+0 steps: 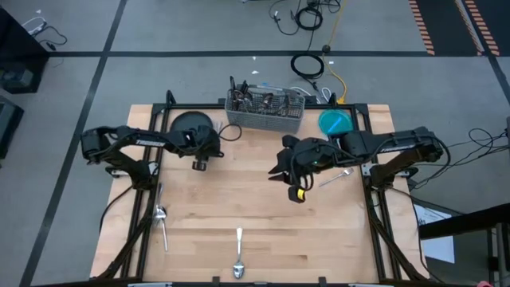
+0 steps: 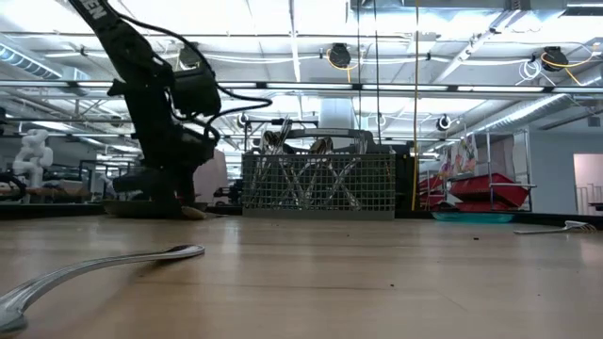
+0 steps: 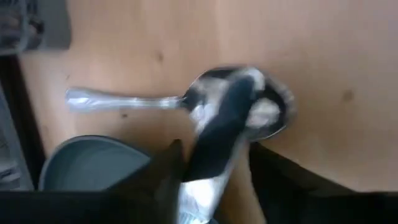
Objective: Sort silverware
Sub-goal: Put the knife into the silverware basket
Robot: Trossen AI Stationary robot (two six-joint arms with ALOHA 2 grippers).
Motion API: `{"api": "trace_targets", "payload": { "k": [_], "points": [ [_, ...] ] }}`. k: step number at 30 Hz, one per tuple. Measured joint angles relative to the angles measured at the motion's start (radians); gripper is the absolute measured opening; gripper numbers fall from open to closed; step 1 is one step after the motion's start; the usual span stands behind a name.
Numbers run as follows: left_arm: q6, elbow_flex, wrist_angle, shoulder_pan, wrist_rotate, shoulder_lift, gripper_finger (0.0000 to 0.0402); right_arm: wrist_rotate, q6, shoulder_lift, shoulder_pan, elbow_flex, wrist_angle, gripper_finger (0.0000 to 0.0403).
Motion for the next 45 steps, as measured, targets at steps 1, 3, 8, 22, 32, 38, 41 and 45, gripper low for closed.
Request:
{"api": "trace_targets", "payload": {
  "k": [1,3,8,22,32,38,41,45],
  "points": [
    [0.000,0.000,0.002,0.001,-0.014,0.000,0.0159,0.000,0.007,-0.001,0.008,0.000,0.005,0.0061],
    [0.000,0.000,0.015,0.000,-0.019,-0.004,0.0095,0.000,0.018,-0.001,0.023,0.000,0.019,0.0061],
    [-0.080,0.000,0.005,-0.013,-0.034,-0.047,0.0012,0.005,0.039,-0.002,0.051,0.000,0.053,0.0061],
    [-0.343,0.190,-0.059,-0.064,-0.143,-0.294,0.0003,0.181,0.015,-0.006,0.070,0.000,0.051,0.0061],
    [-0.517,0.228,0.793,-0.016,-0.144,-0.445,0.0003,0.631,-0.048,-0.077,0.165,0.000,-0.019,0.0061],
    [-0.495,0.228,0.952,0.044,-0.143,-0.334,0.0003,0.633,0.011,-0.098,0.199,0.000,-0.062,0.0061],
    [-0.520,0.227,0.957,0.064,-0.126,-0.259,0.0003,0.633,0.022,-0.098,0.213,0.000,-0.083,0.0061],
    [-0.525,0.226,1.013,0.089,-0.111,-0.180,0.0003,0.632,0.049,-0.098,0.223,0.000,-0.127,0.0061]
  ]
}}
